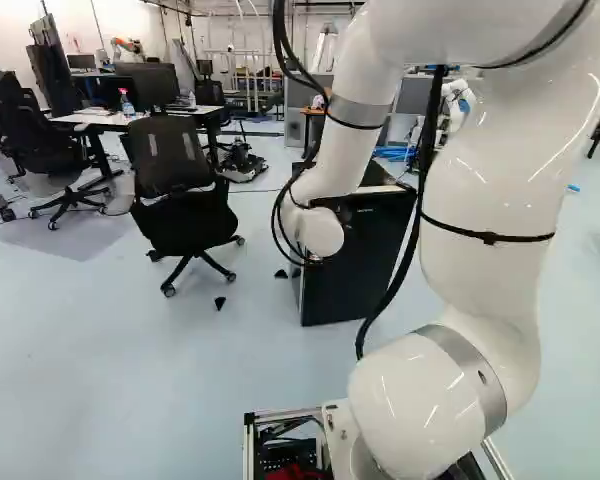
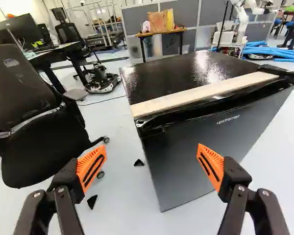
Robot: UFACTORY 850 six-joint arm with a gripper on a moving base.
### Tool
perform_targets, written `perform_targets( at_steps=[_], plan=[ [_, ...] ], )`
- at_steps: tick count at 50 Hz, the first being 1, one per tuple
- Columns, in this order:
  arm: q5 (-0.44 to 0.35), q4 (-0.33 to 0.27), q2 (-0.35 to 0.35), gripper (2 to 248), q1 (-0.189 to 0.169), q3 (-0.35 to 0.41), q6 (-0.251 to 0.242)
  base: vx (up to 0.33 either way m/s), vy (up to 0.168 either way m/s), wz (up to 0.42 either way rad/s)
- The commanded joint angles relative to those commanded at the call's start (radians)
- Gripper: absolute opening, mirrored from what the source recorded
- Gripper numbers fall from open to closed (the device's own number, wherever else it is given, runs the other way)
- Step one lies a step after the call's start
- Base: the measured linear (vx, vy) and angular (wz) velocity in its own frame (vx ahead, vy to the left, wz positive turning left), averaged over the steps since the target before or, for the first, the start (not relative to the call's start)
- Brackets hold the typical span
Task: Grab a drink from the fridge
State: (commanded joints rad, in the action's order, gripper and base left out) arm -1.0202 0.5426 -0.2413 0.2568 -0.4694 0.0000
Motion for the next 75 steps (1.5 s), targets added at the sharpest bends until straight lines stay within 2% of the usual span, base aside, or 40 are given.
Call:
perform_targets(
  at_steps=[37, 75],
  plan=[
    [-0.111, 0.166, -0.155, 247, 0.055, -0.076, 0.000, 0.000, 0.000, 0.000],
    [-0.241, 0.325, -0.335, 247, 0.108, -0.196, 0.000, 0.000, 0.000, 0.000]
  ],
)
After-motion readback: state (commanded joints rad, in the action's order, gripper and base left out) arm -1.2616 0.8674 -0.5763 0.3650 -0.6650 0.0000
